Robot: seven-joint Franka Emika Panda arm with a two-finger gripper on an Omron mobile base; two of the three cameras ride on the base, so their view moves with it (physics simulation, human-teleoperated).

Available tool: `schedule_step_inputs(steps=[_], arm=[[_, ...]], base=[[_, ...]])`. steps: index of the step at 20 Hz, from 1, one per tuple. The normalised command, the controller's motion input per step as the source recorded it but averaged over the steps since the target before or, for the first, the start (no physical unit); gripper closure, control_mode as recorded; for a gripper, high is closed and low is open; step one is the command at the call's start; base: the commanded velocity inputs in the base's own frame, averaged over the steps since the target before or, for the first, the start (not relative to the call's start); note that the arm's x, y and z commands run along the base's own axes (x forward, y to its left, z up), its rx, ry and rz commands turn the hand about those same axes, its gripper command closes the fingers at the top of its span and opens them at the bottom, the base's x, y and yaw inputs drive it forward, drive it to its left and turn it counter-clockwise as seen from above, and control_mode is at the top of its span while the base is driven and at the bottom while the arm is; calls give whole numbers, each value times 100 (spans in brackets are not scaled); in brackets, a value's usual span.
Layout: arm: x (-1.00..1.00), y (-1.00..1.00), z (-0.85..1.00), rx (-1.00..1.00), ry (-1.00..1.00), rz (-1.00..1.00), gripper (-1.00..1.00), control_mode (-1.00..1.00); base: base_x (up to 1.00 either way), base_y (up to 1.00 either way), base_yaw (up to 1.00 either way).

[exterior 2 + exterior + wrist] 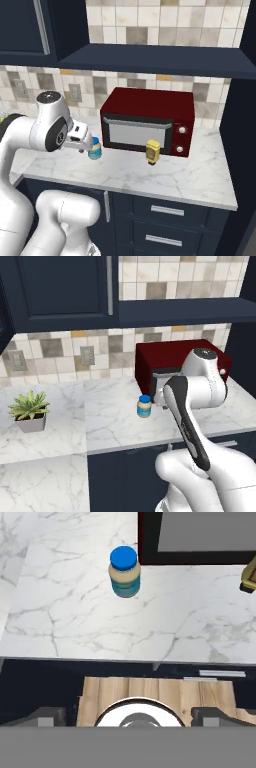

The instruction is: Place the mustard and mayonnaise from the counter to the top shelf of the fridge. If the existing items in the fridge are on the top shelf, move them to other shelves.

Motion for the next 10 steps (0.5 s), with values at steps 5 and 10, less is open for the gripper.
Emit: schedule_step_inputs(steps=[5, 10], arm=[[64, 7, -65, 0, -13, -6, -100, -100], [53, 9, -27, 0, -5, -4, -100, -100]], base=[[0, 0, 0], [0, 0, 0]])
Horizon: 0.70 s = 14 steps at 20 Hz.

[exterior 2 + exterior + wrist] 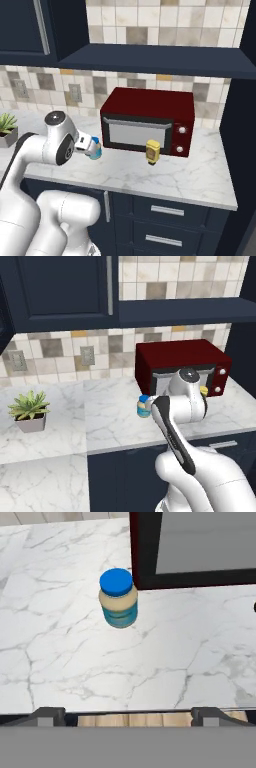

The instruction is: Place the mustard and mayonnaise from the counter to the top shelf of the fridge. If the existing items in the fridge are on the top shelf, move them to other shelves.

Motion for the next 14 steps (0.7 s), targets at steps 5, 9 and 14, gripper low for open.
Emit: schedule_step_inputs(steps=[5, 9, 14], arm=[[35, 0, -9, 0, 0, 0, -100, -100], [35, 0, -12, 0, 0, 0, -100, -100], [50, 0, -24, 0, 0, -1, -100, -100]], base=[[0, 0, 0], [0, 0, 0], [0, 0, 0]])
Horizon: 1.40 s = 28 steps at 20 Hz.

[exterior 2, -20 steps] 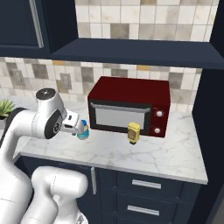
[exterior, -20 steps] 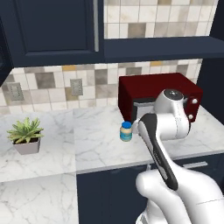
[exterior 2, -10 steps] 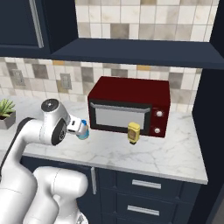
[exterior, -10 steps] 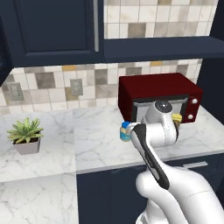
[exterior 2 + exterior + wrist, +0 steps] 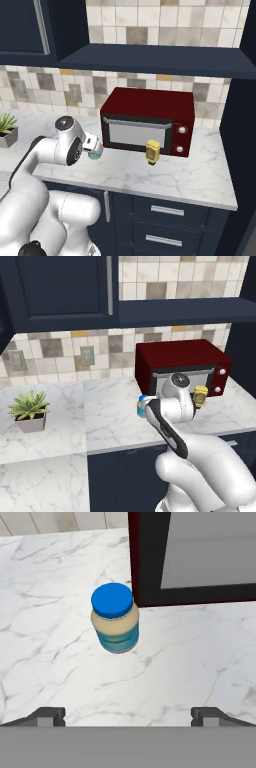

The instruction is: Place the mustard and mayonnaise from the counter to the top shelf of the fridge. If the existing items in the fridge are on the top shelf, move them to other shelves.

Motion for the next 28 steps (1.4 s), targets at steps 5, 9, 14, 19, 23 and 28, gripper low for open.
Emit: schedule_step_inputs(steps=[5, 9, 14, 19, 23, 28], arm=[[59, 0, -19, 0, 0, -1, -100, -100], [64, 7, -14, -1, 0, 0, -100, -100], [50, 10, -22, -4, 0, 0, -100, -100], [38, 11, -35, -8, -6, 0, -100, -100], [31, 12, -27, -13, -19, 0, -100, -100], [18, 14, -16, -12, -18, 0, -100, -100]], base=[[0, 0, 0], [0, 0, 0], [0, 0, 0], [0, 0, 0], [0, 0, 0], [0, 0, 0]])
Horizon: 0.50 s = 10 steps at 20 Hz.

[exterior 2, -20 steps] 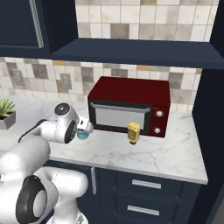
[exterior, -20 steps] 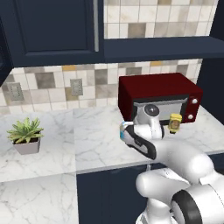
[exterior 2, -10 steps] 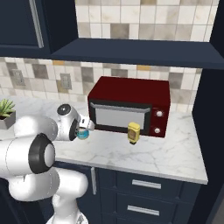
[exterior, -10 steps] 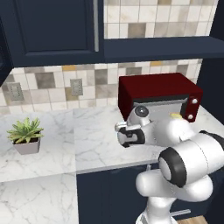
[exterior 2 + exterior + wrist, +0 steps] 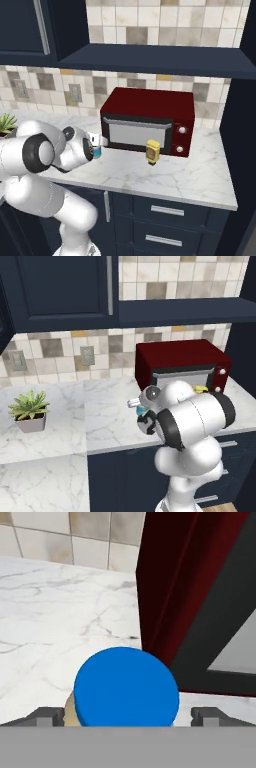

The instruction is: Place the mustard and mayonnaise from the counter to the top shelf of the fridge. If the existing items in the fridge are on the top shelf, move them to other shelves.

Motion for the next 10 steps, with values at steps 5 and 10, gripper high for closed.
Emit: schedule_step_inputs(steps=[5, 10], arm=[[5, 2, -12, -6, -13, 0, 100, -100], [13, 5, -16, -4, -4, 0, 100, -100]], base=[[0, 0, 0], [0, 0, 0]])
